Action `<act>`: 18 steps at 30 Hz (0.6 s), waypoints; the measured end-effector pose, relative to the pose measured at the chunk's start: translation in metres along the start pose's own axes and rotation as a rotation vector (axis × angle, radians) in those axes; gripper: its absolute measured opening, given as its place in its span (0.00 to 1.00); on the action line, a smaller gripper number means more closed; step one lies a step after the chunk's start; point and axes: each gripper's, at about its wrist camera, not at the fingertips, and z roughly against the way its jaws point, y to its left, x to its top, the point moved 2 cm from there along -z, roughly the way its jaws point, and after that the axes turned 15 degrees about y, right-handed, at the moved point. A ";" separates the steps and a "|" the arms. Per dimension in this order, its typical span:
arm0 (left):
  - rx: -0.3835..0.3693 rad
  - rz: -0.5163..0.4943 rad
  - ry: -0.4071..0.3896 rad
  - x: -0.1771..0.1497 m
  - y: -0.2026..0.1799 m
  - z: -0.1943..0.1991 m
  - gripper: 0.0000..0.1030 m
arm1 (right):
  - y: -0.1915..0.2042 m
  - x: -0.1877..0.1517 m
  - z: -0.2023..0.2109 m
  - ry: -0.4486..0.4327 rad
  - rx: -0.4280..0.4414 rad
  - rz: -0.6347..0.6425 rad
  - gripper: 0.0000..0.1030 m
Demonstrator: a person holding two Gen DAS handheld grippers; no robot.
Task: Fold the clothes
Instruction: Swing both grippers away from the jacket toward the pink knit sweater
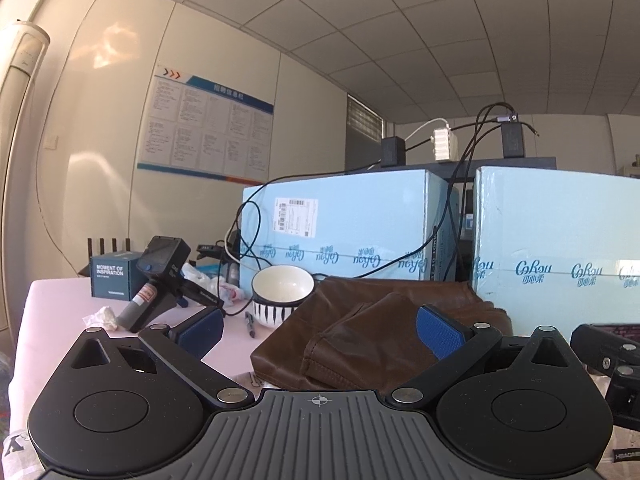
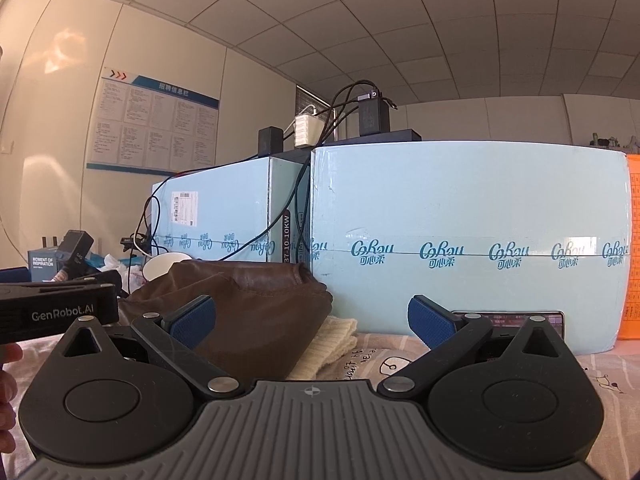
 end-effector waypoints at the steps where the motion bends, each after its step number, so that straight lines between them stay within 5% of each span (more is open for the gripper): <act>1: -0.016 0.003 -0.012 0.000 -0.001 0.004 1.00 | -0.003 0.000 0.005 0.005 -0.003 -0.007 1.00; 9: -0.189 -0.054 -0.032 0.002 -0.031 0.032 1.00 | -0.034 -0.007 0.054 0.039 -0.066 -0.027 1.00; 18: -0.454 -0.117 0.172 -0.001 -0.078 0.039 1.00 | -0.087 -0.025 0.102 0.077 -0.165 -0.076 1.00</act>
